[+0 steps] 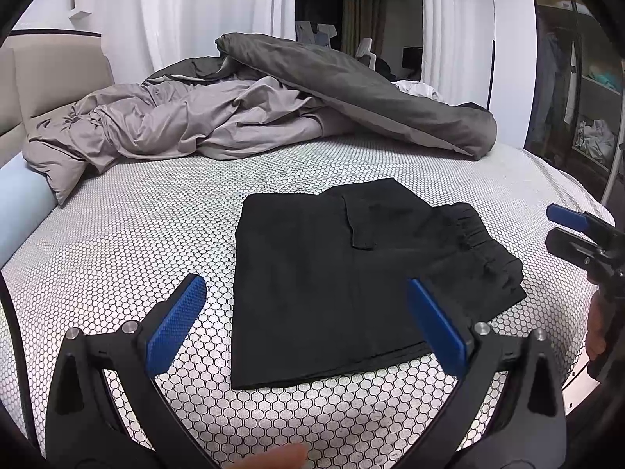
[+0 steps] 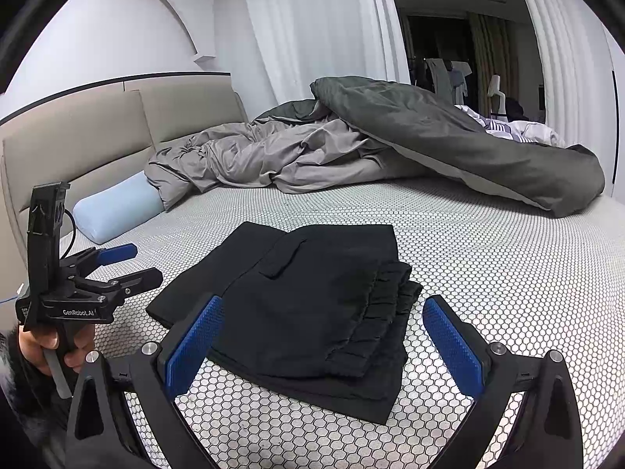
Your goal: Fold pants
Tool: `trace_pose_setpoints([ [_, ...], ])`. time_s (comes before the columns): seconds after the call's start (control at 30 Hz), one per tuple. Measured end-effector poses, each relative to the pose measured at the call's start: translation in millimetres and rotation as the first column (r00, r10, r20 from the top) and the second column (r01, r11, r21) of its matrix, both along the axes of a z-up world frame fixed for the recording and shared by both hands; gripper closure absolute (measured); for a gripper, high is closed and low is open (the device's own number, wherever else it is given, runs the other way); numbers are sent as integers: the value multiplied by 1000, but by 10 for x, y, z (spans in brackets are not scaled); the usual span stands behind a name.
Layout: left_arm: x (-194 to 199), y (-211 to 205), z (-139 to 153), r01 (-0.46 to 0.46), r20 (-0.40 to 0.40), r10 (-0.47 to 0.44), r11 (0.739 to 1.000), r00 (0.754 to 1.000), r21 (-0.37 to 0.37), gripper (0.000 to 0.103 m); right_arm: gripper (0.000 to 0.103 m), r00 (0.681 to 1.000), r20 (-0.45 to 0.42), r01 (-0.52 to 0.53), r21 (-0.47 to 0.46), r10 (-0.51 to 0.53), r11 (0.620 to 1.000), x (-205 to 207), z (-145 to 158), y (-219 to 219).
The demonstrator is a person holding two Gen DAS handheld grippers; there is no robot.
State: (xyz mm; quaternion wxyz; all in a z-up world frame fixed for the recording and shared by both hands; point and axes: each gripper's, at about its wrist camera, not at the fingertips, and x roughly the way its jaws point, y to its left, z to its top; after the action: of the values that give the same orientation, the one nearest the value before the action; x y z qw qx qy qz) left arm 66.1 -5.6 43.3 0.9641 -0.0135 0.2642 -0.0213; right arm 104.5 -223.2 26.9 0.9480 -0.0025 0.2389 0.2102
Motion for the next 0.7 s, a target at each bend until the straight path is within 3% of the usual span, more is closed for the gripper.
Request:
trace_pose_setpoints([
  [0.7, 15, 57, -13, 8, 1, -8, 1000, 1000, 7, 1, 0, 1000, 4, -4, -3, 4, 1000, -16, -3, -62],
])
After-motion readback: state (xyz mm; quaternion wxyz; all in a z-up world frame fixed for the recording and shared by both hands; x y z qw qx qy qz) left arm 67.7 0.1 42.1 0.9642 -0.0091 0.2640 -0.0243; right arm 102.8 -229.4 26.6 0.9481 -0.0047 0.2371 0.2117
